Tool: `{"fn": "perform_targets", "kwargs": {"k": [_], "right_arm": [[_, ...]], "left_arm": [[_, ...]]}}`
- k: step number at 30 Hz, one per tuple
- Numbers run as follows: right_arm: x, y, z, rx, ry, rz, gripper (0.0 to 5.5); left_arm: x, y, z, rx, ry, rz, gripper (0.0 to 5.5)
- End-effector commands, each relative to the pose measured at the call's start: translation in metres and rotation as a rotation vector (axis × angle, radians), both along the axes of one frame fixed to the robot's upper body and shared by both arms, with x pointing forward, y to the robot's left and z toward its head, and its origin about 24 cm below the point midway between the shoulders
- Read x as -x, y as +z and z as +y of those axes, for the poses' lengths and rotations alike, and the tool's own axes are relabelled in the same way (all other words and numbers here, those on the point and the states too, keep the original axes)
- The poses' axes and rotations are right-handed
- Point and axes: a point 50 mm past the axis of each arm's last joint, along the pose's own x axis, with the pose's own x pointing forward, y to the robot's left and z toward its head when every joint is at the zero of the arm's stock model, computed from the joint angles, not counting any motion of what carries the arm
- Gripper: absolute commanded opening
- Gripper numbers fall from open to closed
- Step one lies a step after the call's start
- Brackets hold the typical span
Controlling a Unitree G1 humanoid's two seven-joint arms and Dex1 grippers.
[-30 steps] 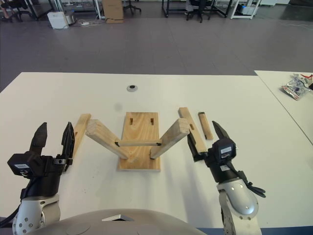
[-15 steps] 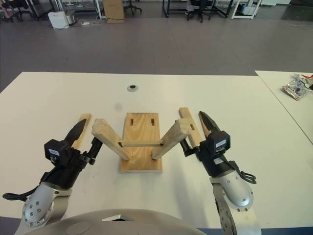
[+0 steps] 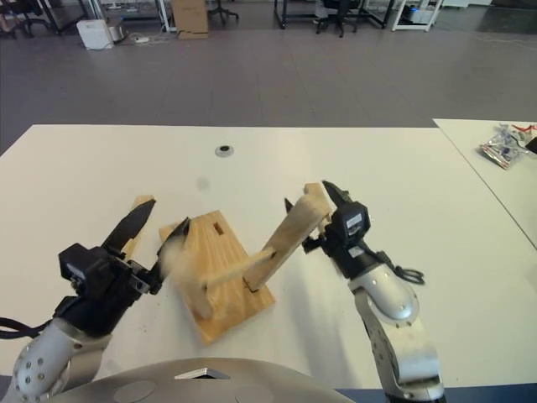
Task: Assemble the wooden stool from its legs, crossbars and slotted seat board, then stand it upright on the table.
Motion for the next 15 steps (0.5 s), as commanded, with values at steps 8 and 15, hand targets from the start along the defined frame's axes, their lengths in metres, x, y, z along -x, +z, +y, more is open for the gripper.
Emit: {"fn": "perform_targets", "kwargs": {"k": [8, 15], "right_arm": [[-0.018, 0.023, 0.012, -0.067, 0.087, -0.14, 4.17], [-0.04, 0.029, -0.009, -0.155, 0.146, -0.012, 4.17]], "left_arm": [[-0.028, -0.011, 0.051, 0.058, 0.062, -0.143, 3.14], [-0.001, -0.078, 0.073, -0.357, -0.114, 0.427, 3.14]]}}
